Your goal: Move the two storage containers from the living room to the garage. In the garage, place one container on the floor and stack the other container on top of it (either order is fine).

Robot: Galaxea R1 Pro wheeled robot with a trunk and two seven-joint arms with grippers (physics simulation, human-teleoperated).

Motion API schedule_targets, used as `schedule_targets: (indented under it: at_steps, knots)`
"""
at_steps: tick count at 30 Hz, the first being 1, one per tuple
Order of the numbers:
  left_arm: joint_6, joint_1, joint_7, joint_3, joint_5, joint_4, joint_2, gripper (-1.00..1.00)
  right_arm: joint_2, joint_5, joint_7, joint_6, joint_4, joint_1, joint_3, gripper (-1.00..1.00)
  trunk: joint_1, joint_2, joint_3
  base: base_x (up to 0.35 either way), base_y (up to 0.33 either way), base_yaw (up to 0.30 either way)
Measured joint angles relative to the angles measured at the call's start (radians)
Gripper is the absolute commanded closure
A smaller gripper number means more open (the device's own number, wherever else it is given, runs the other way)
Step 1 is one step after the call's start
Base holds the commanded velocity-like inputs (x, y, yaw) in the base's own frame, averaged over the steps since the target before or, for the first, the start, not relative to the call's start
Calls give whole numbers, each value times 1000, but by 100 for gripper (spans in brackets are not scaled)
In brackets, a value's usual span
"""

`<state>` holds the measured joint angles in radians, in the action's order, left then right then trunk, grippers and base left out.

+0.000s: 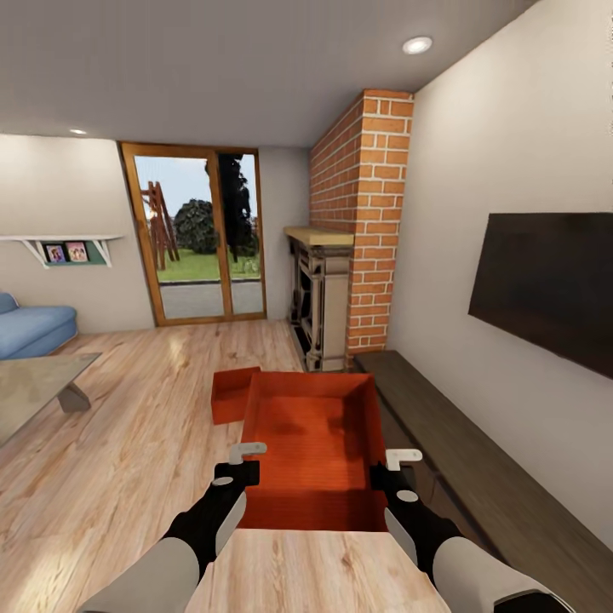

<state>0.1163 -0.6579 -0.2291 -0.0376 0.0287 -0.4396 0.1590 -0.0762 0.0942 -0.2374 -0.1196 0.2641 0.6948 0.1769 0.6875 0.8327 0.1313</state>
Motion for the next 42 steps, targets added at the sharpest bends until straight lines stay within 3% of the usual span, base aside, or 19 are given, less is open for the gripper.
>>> schedule_targets:
  at_steps: [33,42]
  knots:
    - [0,0,0,0,0,-2,0,100,1,1,3,-1,1,0,0,100,0,0,-2,0,0,0]
    - [0,0,0,0,1,0,0,100,0,1,-1,1,0,0,1,100,0,0,-2,0,0,226]
